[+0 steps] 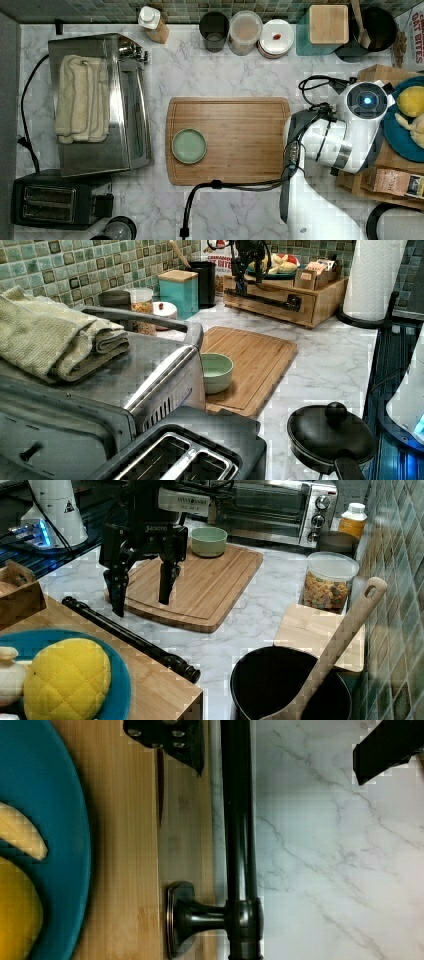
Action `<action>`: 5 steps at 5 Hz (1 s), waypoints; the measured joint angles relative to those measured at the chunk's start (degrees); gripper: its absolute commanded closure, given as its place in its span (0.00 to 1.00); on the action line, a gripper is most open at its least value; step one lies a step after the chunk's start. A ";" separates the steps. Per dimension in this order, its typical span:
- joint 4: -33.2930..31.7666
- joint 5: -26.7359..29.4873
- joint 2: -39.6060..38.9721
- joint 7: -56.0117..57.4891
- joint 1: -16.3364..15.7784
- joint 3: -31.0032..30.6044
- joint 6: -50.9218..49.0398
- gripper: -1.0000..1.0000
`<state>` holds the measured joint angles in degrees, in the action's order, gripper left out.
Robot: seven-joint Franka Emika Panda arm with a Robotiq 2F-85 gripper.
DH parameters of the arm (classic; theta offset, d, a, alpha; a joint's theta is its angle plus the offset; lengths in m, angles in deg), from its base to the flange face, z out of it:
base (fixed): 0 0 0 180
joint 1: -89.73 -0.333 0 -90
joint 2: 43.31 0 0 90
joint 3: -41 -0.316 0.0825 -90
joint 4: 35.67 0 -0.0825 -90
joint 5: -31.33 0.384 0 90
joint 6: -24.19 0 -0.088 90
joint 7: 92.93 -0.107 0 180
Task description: Open the drawer.
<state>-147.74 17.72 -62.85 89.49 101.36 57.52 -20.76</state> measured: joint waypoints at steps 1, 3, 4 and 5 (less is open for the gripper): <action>-0.28 2.26 -0.85 0.00 0.20 0.38 0.92 0.00; -1.96 3.48 -4.38 0.00 0.33 1.72 6.55 0.00; -1.79 5.20 -7.55 0.03 1.22 1.82 7.19 0.00; -0.56 9.92 -8.48 1.68 1.69 1.31 6.38 0.00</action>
<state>-148.30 27.63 -71.33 91.17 103.05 58.83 -14.39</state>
